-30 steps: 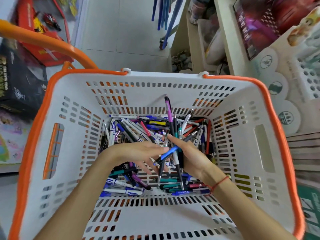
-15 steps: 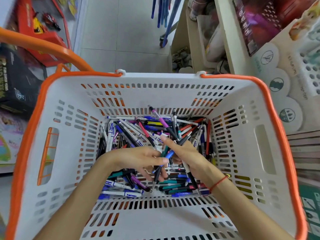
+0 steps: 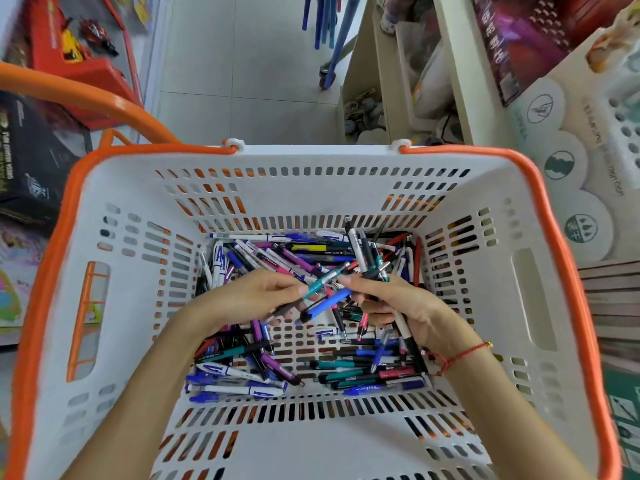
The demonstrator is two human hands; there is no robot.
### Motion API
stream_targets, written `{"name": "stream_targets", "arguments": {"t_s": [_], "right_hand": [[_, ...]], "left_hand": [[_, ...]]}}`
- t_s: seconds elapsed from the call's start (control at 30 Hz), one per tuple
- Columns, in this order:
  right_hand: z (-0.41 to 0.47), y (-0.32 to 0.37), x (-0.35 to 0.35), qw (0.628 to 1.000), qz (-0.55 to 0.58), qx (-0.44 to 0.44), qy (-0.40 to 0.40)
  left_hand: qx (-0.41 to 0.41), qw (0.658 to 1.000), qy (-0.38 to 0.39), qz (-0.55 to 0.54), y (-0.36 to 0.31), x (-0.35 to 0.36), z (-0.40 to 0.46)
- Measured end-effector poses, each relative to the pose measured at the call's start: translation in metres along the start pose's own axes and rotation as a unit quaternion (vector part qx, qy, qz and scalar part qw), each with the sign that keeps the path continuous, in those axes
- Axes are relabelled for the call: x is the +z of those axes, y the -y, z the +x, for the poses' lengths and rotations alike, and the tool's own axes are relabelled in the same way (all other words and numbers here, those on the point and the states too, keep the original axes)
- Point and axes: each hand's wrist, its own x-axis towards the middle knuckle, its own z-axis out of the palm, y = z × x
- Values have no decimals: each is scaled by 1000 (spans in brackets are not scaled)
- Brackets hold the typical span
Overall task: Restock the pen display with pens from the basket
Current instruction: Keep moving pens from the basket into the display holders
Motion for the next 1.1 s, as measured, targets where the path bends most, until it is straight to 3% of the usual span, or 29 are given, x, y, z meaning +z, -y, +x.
{"name": "stream_targets", "arguments": {"t_s": [0.17, 0.37, 0.53, 0.67, 0.77, 0.87, 0.97, 1.1], "right_hand": [[-3, 1, -5, 991, -127, 4, 35], [2, -2, 1, 993, -100, 21, 52], [7, -6, 3, 996, -81, 23, 40], [7, -7, 6, 992, -100, 17, 70], [6, -7, 8, 991, -74, 27, 104], [7, -7, 6, 994, -17, 41, 104], [10, -11, 9, 998, 5, 52, 44], [9, -12, 11, 999, 31, 37, -1]], "left_hand": [[17, 992, -45, 117, 12, -3, 5], [11, 994, -104, 26, 2, -4, 3], [32, 991, -127, 21, -7, -1, -2], [57, 987, -129, -81, -12, 6, -2], [79, 982, -164, -47, -8, 6, 4], [27, 994, -88, -60, -8, 10, 4], [-44, 992, 12, -114, -16, 20, -2], [-53, 993, 20, -108, -18, 30, 0]]}}
